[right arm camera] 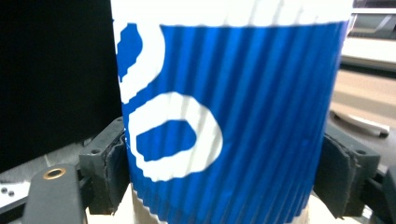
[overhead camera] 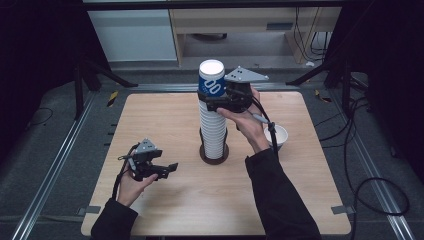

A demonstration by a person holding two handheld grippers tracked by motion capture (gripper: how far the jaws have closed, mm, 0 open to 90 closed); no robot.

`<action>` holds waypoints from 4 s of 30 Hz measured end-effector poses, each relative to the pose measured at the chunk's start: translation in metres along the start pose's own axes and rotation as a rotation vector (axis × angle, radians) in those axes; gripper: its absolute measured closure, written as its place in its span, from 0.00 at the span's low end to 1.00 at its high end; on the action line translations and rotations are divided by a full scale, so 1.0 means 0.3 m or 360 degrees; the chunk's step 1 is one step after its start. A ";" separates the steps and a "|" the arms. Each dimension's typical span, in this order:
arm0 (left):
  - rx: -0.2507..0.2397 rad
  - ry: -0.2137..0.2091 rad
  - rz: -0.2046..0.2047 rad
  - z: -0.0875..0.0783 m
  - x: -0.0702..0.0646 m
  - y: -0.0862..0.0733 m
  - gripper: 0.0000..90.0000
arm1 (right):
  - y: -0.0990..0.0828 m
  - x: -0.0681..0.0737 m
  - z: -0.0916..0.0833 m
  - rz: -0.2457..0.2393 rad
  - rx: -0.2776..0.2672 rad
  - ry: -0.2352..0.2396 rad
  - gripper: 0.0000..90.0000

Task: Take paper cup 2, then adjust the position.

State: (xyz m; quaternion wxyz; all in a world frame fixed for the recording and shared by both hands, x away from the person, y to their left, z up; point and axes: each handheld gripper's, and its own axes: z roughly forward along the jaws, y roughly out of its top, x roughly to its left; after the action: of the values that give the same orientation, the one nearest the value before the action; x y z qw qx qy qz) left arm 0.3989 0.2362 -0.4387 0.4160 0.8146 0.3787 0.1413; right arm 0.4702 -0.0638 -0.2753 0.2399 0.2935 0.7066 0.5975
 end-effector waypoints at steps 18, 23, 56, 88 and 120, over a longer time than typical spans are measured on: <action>0.0005 -0.0003 -0.0001 0.000 0.001 0.000 0.18 | 0.086 -0.001 -0.034 -0.0004 -0.0068 0.0028 0.22; 0.0008 -0.0003 -0.0001 0.001 0.001 -0.001 0.18 | 0.119 0.004 -0.035 -0.0019 -0.0084 0.0025 0.23; -0.0006 0.0003 0.0012 -0.010 -0.005 0.004 0.18 | 0.095 -0.022 -0.301 -0.0098 -0.0184 -0.0018 0.23; 0.0001 -0.0031 0.0055 -0.010 -0.027 0.008 0.17 | -0.302 -0.073 -0.402 -0.0001 0.0121 0.0095 0.23; -0.0003 -0.0208 0.0182 -0.029 -0.093 0.038 0.17 | -0.505 0.038 -0.274 -0.0286 0.0559 0.0401 0.22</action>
State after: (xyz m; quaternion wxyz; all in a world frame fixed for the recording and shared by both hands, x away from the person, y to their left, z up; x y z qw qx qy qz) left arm 0.3811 0.2166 -0.4221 0.4320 0.8420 0.3033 0.1117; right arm 0.3858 -0.1308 -0.4103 0.1472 0.1898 0.8474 0.4735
